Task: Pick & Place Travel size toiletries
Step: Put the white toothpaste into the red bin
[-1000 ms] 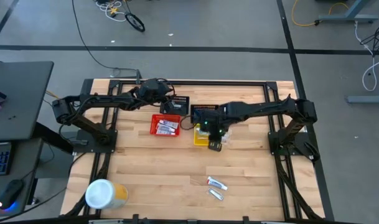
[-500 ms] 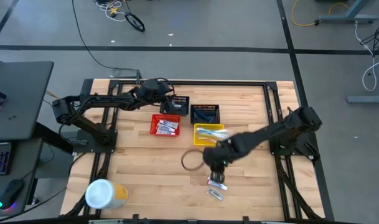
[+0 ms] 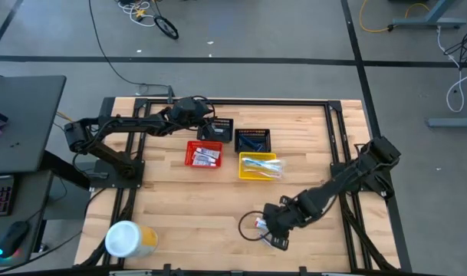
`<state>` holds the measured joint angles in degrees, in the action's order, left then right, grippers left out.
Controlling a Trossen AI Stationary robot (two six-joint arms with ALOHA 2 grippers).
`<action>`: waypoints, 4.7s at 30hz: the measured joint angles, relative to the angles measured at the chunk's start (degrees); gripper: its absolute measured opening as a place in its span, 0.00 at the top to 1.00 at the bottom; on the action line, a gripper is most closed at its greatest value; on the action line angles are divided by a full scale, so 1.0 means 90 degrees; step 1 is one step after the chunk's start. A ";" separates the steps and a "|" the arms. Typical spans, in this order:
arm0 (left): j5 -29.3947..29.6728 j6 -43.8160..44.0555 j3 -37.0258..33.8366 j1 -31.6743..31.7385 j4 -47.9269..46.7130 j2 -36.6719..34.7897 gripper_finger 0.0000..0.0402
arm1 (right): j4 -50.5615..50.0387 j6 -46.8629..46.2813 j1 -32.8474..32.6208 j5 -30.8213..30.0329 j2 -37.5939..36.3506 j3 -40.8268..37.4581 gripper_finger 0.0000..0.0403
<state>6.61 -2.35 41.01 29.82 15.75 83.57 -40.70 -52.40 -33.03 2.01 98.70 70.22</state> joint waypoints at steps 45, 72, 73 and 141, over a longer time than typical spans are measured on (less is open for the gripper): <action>0.0034 0.0239 0.0000 0.0000 0.0049 0.0000 0.60 | 0.3571 0.1604 -0.0248 -0.0938 0.0005 -0.2511 0.86; -0.0855 0.0544 0.0000 0.0000 0.0148 -0.0002 0.60 | 0.4392 0.5146 0.1453 -0.3088 -0.0421 -0.2322 0.84; -0.1261 0.0770 -0.0001 0.0000 0.0174 -0.0002 0.60 | 0.4299 0.5208 0.1466 -0.3281 -0.0491 -0.2322 0.84; -0.1756 0.2361 0.0202 -0.1156 -0.1737 -0.1186 0.98 | 0.4579 0.5226 0.2495 -0.4480 -0.0877 -0.2319 0.64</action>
<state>-9.19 18.90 42.83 19.42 0.12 72.90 0.51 -5.37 -10.57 -38.30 90.80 49.34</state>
